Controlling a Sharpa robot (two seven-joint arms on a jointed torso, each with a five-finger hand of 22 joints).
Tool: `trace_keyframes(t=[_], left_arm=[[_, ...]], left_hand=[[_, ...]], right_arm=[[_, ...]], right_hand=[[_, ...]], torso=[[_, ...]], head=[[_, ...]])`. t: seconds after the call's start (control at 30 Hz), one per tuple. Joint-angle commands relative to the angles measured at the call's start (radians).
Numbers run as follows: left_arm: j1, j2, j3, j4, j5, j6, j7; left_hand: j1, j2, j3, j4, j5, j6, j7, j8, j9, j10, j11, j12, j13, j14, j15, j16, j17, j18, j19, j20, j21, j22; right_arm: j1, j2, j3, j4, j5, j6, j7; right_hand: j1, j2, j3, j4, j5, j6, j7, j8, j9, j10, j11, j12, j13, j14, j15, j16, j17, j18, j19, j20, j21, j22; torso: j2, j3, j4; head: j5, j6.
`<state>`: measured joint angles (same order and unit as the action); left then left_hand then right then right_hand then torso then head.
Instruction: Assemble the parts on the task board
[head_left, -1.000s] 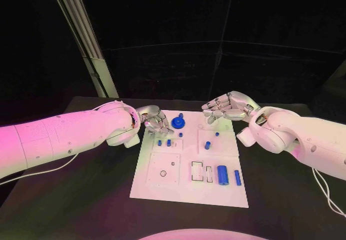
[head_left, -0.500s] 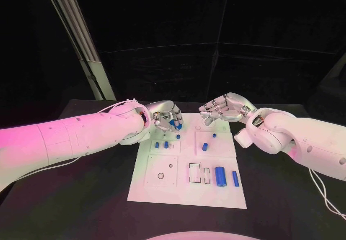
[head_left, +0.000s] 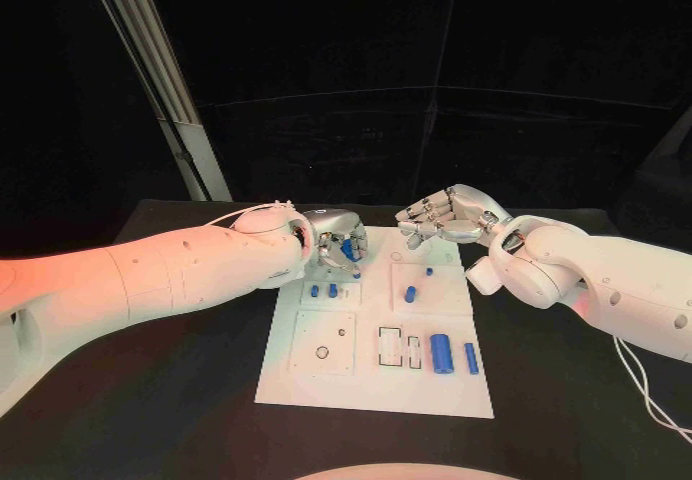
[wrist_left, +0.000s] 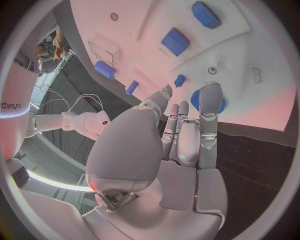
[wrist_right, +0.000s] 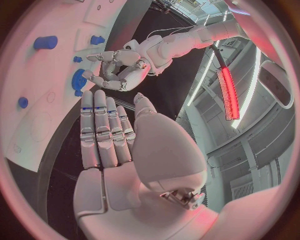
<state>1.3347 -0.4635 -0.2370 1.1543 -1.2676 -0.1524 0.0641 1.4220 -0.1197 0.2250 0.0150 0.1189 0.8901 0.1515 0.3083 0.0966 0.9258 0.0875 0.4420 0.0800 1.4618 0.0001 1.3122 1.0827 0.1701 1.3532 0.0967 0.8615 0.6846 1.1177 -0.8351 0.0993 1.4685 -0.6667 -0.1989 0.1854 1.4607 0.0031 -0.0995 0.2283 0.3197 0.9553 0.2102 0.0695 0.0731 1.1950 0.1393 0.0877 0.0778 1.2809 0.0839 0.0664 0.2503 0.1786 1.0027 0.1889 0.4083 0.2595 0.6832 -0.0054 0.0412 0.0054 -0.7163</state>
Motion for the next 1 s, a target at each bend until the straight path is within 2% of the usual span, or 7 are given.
trace_keyframes(t=[0.03,0.2,0.43,0.7,1.0], left_arm=[[-0.004,0.011,0.001,-0.012,-0.054,0.05,-0.009],[-0.009,0.019,0.001,-0.02,-0.057,0.055,-0.009],[-0.013,0.027,0.001,-0.033,-0.059,0.069,-0.014],[-0.022,0.046,0.002,-0.061,-0.059,0.088,-0.012],[-0.028,0.06,0.002,-0.091,-0.059,0.109,-0.016]], left_hand=[[-0.013,-0.002,-0.001,-0.009,-0.004,0.011,-0.002,-0.007,-0.004,0.01,0.002,-0.007,-0.006,0.012,0.0,0.005,-0.002,-0.011,0.011,0.0,0.015,0.018],[-0.016,0.001,-0.001,-0.011,-0.005,0.02,-0.003,-0.012,-0.008,0.019,0.001,-0.013,-0.011,0.014,-0.001,0.006,-0.002,-0.015,0.019,-0.001,0.036,0.042],[-0.015,0.011,0.007,-0.018,-0.005,0.045,-0.007,-0.02,-0.015,0.049,-0.004,-0.022,-0.015,0.016,-0.005,0.003,-0.018,-0.027,0.043,-0.004,0.101,0.12],[0.004,0.034,0.051,-0.037,-0.002,0.069,-0.012,-0.033,-0.023,0.074,-0.008,-0.046,-0.018,0.019,-0.01,0.007,-0.021,-0.031,0.047,-0.008,0.125,0.149],[-0.007,0.038,0.093,-0.049,-0.002,0.091,-0.013,-0.046,-0.028,0.1,-0.011,-0.073,-0.017,0.02,-0.012,0.011,-0.024,-0.035,0.049,-0.01,0.146,0.175]], right_arm=[[0.002,0.003,0.0,0.0,0.004,-0.045,0.033],[0.002,0.005,0.0,-0.001,0.004,-0.057,0.04],[0.002,0.007,0.0,-0.003,0.004,-0.061,0.043],[0.002,0.01,0.0,-0.005,0.004,-0.056,0.041],[0.002,0.011,0.0,-0.005,0.004,-0.049,0.04]], right_hand=[[-0.003,0.01,0.0,-0.008,0.006,-0.007,0.0,0.0,0.001,-0.009,-0.001,0.004,0.0,-0.006,-0.001,-0.001,-0.001,0.003,0.006,0.002,-0.004,-0.002],[-0.003,0.01,0.0,-0.008,0.008,-0.007,0.0,0.0,0.001,-0.01,-0.001,0.003,0.0,-0.006,-0.001,-0.001,-0.002,0.003,0.006,0.002,-0.004,-0.002],[-0.003,0.009,-0.001,-0.008,0.012,-0.007,0.0,0.0,0.001,-0.012,0.0,0.003,-0.001,-0.007,0.0,-0.002,-0.002,0.003,0.006,0.002,-0.006,-0.003],[-0.003,0.009,-0.001,-0.009,0.012,-0.007,0.001,0.0,0.001,-0.012,0.0,0.003,-0.001,-0.008,0.0,-0.002,-0.002,0.003,0.006,0.002,-0.006,-0.003],[-0.003,0.009,-0.001,-0.009,0.012,-0.007,0.001,0.0,0.001,-0.012,0.0,0.003,-0.001,-0.008,0.0,-0.002,-0.002,0.003,0.006,0.002,-0.006,-0.003]], torso=[[0.0,-0.0004,0.0],[0.0,-0.0005,0.0004],[0.0,-0.0004,0.0015],[0.0,-0.0005,-0.0002],[-0.001,-0.0004,0.0007]], head=[[0.001,-0.001],[0.0,-0.003],[0.0,-0.003],[0.002,-0.004],[0.0,-0.005]])
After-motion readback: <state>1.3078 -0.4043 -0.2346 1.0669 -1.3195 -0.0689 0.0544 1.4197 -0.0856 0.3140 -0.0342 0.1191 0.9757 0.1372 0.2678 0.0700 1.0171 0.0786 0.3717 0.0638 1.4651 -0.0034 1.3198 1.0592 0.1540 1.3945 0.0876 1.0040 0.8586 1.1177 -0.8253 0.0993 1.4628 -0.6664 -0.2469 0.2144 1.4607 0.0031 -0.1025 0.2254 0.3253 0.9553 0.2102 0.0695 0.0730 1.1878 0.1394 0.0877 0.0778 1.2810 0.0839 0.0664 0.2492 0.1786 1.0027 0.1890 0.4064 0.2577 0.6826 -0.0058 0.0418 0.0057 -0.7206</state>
